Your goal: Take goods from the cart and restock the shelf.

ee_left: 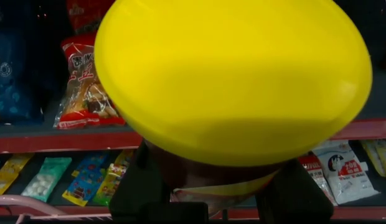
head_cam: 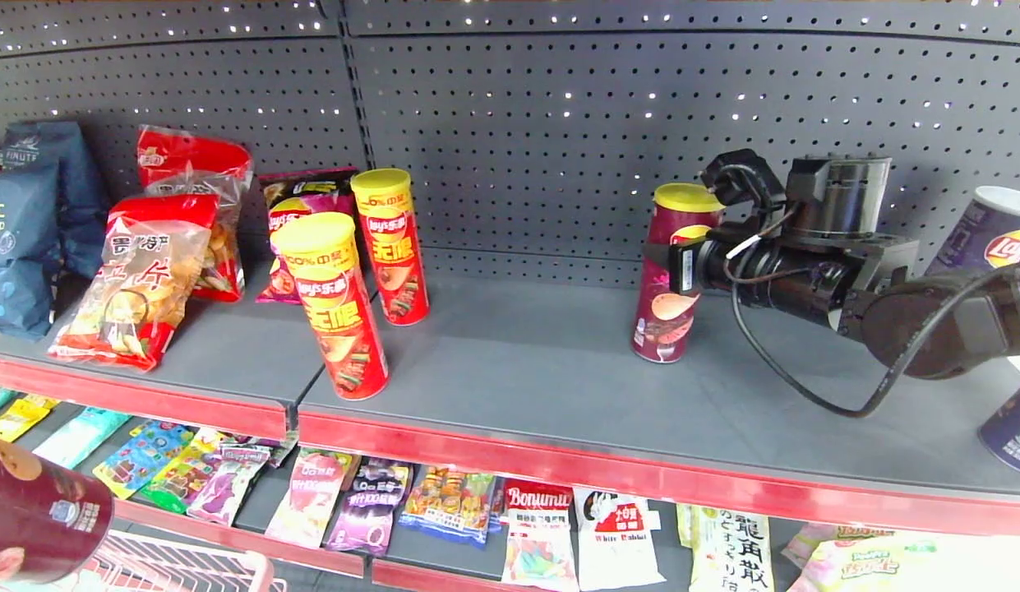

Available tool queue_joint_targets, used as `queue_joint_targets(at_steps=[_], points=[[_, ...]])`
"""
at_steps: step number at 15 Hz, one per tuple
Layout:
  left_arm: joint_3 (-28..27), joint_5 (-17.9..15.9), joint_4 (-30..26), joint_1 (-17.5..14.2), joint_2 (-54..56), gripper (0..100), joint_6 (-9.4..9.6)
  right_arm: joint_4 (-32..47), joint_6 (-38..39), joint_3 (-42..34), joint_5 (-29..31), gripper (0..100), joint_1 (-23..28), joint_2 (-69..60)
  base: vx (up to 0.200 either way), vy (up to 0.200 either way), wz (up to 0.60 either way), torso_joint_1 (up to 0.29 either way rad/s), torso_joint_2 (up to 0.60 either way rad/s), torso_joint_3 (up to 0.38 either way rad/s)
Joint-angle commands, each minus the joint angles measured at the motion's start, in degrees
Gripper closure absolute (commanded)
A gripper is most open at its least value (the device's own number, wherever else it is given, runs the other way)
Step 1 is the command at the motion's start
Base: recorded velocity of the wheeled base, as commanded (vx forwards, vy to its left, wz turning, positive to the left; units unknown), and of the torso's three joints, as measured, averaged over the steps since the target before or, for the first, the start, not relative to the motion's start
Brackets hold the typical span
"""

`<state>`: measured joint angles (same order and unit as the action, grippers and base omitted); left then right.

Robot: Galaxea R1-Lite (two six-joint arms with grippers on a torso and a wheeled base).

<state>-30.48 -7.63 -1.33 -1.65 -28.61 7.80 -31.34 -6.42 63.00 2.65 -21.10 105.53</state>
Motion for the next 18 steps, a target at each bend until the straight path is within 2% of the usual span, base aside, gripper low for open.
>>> queue_joint_targets(at_steps=[1,4,7,12,18], points=[[0.1,0.0,0.0,0.0,-0.1,100,-0.07,0.3,-0.1,-3.0,1.3,100,-1.7,-3.8,0.0,0.0,0.0,0.0,0.0,0.0],[0.2,0.0,-0.1,0.0,-0.1,100,0.02,1.5,0.0,-8.2,5.4,100,-4.1,-8.6,0.0,0.0,0.0,0.0,0.0,0.0],[1.2,-0.1,0.0,0.0,0.0,100,0.02,1.5,0.6,-8.7,10.4,100,-5.7,-10.3,0.0,0.0,0.0,0.0,0.0,0.0],[1.1,0.0,0.0,0.0,0.4,100,-0.07,1.2,5.8,-13.3,15.7,100,-11.5,-12.5,0.0,0.0,0.0,0.0,0.0,0.0],[1.0,0.0,0.0,0.0,0.4,100,0.02,1.0,8.1,-14.7,20.6,100,-15.5,-12.5,0.0,0.0,0.0,0.0,0.0,0.0]])
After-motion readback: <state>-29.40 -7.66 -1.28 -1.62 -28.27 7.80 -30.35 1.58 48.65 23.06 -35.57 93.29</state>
